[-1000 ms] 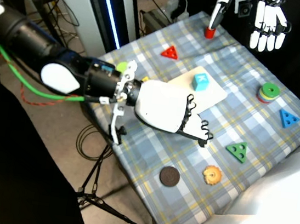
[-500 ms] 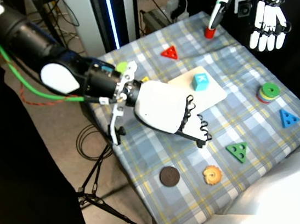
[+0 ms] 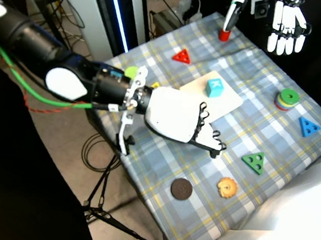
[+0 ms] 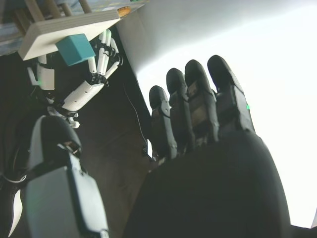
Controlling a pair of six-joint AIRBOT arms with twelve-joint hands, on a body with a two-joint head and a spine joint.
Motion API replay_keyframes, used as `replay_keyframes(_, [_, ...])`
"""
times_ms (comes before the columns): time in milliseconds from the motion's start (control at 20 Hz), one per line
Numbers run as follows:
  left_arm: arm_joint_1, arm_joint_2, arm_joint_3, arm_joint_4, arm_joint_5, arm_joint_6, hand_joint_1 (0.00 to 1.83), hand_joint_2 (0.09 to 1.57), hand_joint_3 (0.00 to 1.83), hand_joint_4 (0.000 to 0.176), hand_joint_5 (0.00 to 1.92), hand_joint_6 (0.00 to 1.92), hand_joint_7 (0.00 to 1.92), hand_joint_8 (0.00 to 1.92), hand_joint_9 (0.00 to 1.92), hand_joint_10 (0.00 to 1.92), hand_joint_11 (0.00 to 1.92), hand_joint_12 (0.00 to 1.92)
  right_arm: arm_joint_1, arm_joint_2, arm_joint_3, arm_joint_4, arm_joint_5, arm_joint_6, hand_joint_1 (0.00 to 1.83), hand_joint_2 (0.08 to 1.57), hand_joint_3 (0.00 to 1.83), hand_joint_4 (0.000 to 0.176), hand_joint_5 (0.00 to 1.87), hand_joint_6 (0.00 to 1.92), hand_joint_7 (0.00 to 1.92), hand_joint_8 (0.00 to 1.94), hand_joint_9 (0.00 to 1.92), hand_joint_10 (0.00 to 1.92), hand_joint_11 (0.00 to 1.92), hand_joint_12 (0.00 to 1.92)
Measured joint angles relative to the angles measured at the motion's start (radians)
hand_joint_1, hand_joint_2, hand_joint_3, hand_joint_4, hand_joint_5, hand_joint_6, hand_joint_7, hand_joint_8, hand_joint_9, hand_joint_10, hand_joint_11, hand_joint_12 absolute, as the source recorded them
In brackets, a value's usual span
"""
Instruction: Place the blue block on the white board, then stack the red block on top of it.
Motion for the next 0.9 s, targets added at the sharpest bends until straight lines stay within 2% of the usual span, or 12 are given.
replay_keyframes(50, [0.0,0.0,0.0,0.0,0.0,0.0,0.74,0.9,0.0,0.094,0.45,0.0,0.44,0.0,0.32,0.0,0.0,0.53,0.0,0.0,0.0,0.002,0.0,0.0,1.13,1.07,0.0,0.0,1.07,0.84,0.71,0.01,0.56,0.0,0.04,0.93])
replay_keyframes(100, [0.0,0.0,0.0,0.0,0.0,0.0,0.75,0.9,0.0,0.088,0.46,0.0,0.44,0.0,0.32,0.01,0.0,0.53,0.0,0.0,0.0,0.009,0.0,0.0,1.14,1.06,0.0,0.0,1.1,0.78,0.72,0.0,0.57,0.01,0.06,0.92])
replay_keyframes(150, [0.0,0.0,0.0,0.0,0.0,0.0,0.74,0.89,0.0,0.096,0.46,0.0,0.44,0.0,0.32,0.0,0.0,0.53,0.0,0.0,0.0,0.025,0.001,0.0,1.14,1.06,0.0,0.0,1.1,0.77,0.71,0.0,0.57,0.0,0.07,0.91])
replay_keyframes(300, [0.001,0.0,0.0,0.0,0.0,0.0,0.74,0.9,0.0,0.099,0.46,0.0,0.45,0.0,0.33,0.0,0.0,0.57,0.0,0.014,-0.006,0.05,0.014,0.0,1.17,1.05,0.0,0.0,1.13,0.73,0.73,0.0,0.55,0.0,0.01,0.89])
replay_keyframes(400, [0.001,0.0,0.0,0.0,0.0,0.0,0.74,0.89,0.0,0.107,0.46,0.0,0.47,0.0,0.34,0.0,0.0,0.5,0.0,0.042,-0.02,0.053,0.036,0.001,1.13,1.06,0.0,0.0,1.1,0.79,0.71,0.0,0.55,0.0,0.01,1.01])
replay_keyframes(450, [0.001,0.0,0.0,0.0,-0.001,0.0,0.75,0.9,0.0,0.103,0.47,0.0,0.46,0.0,0.34,0.0,0.0,0.47,0.0,0.057,-0.024,0.054,0.049,0.001,1.13,1.06,0.0,0.0,1.09,0.79,0.7,0.0,0.54,0.0,0.0,1.03])
replay_keyframes(600, [0.003,0.0,0.0,0.0,-0.001,0.0,0.75,0.89,0.0,0.116,0.47,0.0,0.48,0.0,0.36,0.0,0.0,0.56,0.0,0.099,-0.028,0.092,0.098,0.018,1.13,1.06,0.0,0.0,1.1,0.78,0.71,0.0,0.54,0.0,0.0,0.96])
replay_keyframes(650, [0.004,0.0,0.0,-0.002,0.0,0.0,0.75,0.89,0.0,0.115,0.47,0.0,0.48,0.0,0.36,0.0,0.0,0.57,0.0,0.11,-0.029,0.092,0.122,0.037,1.15,1.05,0.0,0.0,1.13,0.73,0.72,0.0,0.56,0.01,0.01,1.01])
replay_keyframes(750, [0.011,0.0,-0.002,-0.005,-0.003,0.0,0.74,0.89,0.0,0.128,0.45,0.0,0.48,0.0,0.36,0.0,0.0,0.52,0.0,0.127,-0.04,0.095,0.16,0.068,1.17,1.04,0.0,0.0,1.14,0.72,0.74,0.0,0.61,0.01,0.05,1.06])
replay_keyframes(800, [0.012,0.0,-0.002,-0.003,-0.003,0.0,0.73,0.9,0.0,0.13,0.44,0.0,0.47,0.0,0.35,0.0,0.0,0.49,0.0,0.13,-0.042,0.095,0.169,0.072,1.16,1.04,0.0,0.0,1.14,0.71,0.74,0.0,0.62,0.01,0.03,1.11])
replay_keyframes(900, [0.013,0.001,-0.002,-0.006,0.001,0.0,0.73,0.9,0.0,0.119,0.45,0.0,0.47,0.0,0.35,0.0,0.0,0.52,0.0,0.143,-0.06,0.094,0.217,0.089,1.16,1.04,0.0,0.0,1.15,0.7,0.75,0.0,0.62,0.01,0.01,1.16])
